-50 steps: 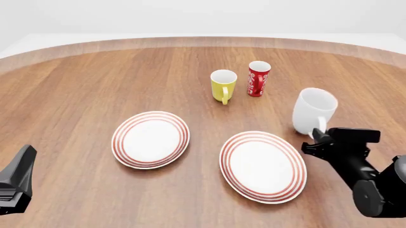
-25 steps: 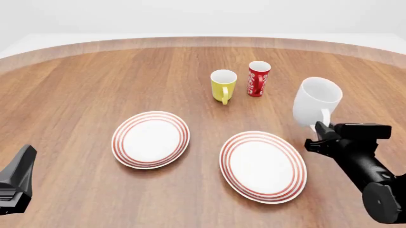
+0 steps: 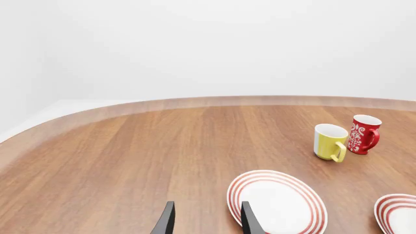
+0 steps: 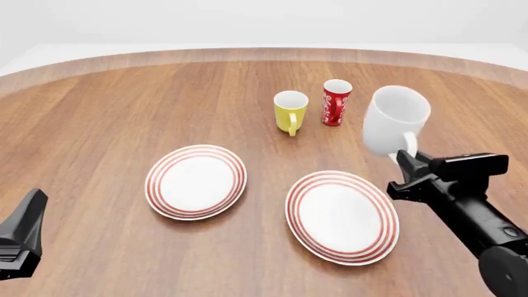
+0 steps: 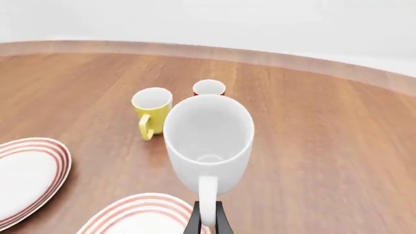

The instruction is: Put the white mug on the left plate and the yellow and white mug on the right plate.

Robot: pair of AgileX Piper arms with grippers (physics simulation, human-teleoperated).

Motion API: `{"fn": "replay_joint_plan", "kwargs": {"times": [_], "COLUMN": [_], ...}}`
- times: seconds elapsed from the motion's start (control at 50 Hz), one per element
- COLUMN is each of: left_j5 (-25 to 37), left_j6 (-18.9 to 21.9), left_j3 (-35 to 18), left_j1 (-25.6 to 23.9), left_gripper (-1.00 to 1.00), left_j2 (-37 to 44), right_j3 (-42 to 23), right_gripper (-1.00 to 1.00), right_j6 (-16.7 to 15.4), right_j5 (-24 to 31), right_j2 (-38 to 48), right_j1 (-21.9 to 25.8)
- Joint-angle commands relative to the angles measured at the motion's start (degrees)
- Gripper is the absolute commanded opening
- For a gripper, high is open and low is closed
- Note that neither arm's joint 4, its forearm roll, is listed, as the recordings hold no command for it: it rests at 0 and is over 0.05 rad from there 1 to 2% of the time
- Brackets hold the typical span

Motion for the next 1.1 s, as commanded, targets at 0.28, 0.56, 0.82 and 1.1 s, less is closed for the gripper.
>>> {"fn": "replay_joint_plan", "kwargs": {"times": [0.28, 0.56, 0.82, 1.1], "left_j5": [0.00, 0.00, 0.00, 0.00], "left_j6": [0.00, 0.00, 0.00, 0.00], "left_j3": [0.00, 0.00, 0.00, 0.00], "left_j1": [0.00, 0.00, 0.00, 0.00], "left_gripper": [1.00, 1.00, 1.00, 1.00], "left_j2": [0.00, 0.00, 0.00, 0.00], "right_j3": [-3.31, -8.26, -13.77, -19.46], "right_gripper": [-1.00, -1.00, -1.00, -1.00], "right_j6": [-1.38, -2.04, -3.27, -3.49], "right_j5": [9.36, 10.58, 11.70, 12.54], "right_j2": [-9.25, -5.93, -1.49, 3.24], "right_j1": [6.78, 11.14, 15.02, 18.08]}}
